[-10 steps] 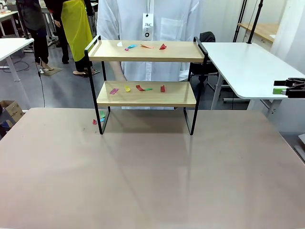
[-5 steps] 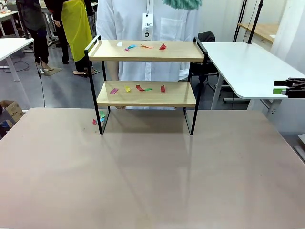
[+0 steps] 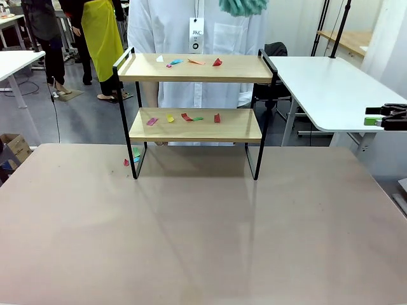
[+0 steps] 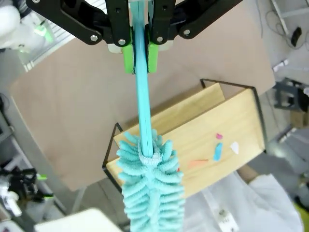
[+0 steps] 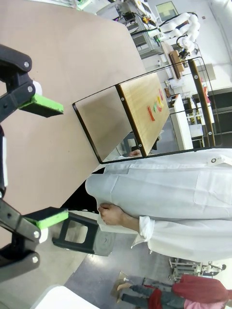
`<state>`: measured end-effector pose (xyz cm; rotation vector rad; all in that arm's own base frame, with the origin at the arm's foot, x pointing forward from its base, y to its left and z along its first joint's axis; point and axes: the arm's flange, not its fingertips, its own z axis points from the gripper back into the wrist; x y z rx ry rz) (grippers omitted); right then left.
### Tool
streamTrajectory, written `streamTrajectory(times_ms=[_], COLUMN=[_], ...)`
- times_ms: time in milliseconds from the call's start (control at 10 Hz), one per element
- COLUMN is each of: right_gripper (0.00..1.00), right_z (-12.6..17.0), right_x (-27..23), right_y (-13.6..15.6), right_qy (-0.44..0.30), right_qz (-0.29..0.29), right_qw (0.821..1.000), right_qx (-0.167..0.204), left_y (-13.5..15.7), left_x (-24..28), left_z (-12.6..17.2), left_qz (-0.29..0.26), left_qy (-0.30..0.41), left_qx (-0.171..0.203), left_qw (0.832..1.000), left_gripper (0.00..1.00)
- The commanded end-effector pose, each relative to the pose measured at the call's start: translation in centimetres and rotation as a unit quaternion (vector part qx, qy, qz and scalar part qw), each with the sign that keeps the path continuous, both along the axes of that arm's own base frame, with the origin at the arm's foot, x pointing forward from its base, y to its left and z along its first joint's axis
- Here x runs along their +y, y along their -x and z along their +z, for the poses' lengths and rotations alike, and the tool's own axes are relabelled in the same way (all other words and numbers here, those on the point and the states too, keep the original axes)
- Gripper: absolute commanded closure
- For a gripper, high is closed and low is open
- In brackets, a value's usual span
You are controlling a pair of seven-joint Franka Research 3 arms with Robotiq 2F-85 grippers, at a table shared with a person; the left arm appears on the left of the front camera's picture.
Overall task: Clean the shelf.
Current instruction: Clean the specific section of the Shelf indicated by the human with the Duster.
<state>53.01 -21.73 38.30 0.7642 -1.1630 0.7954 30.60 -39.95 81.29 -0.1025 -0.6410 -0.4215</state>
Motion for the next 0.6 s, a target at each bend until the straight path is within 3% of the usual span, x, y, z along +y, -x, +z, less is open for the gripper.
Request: streamTrajectory(times_ms=[0, 200, 400, 500], right_gripper=[0.0, 0.0, 0.0, 0.0], right_z=[0.2, 0.2, 0.2, 0.2], right_x=[0.2, 0.2, 0.2, 0.2], right_y=[-0.1, -0.1, -0.1, -0.1], right_qy=[0.001, 0.001, 0.001, 0.001], right_qz=[0.0, 0.0, 0.0, 0.0], right_qw=[1.0, 1.0, 1.0, 1.0], right_qx=[-0.002, -0.002, -0.002, -0.002], left_y=[1.2, 1.6, 1.8, 1.7], left_x=[-3.4, -5.8, -7.7, -8.4], left_z=[-1.3, -3.2, -6.0, -7.2], left_qz=[0.06, 0.115, 0.171, 0.172], left_qy=[0.019, 0.027, 0.057, 0.077], left_qx=[-0.031, -0.05, -0.045, -0.042], left_qw=[0.998, 0.992, 0.983, 0.981], left_gripper=[0.87, 0.87, 0.87, 0.87])
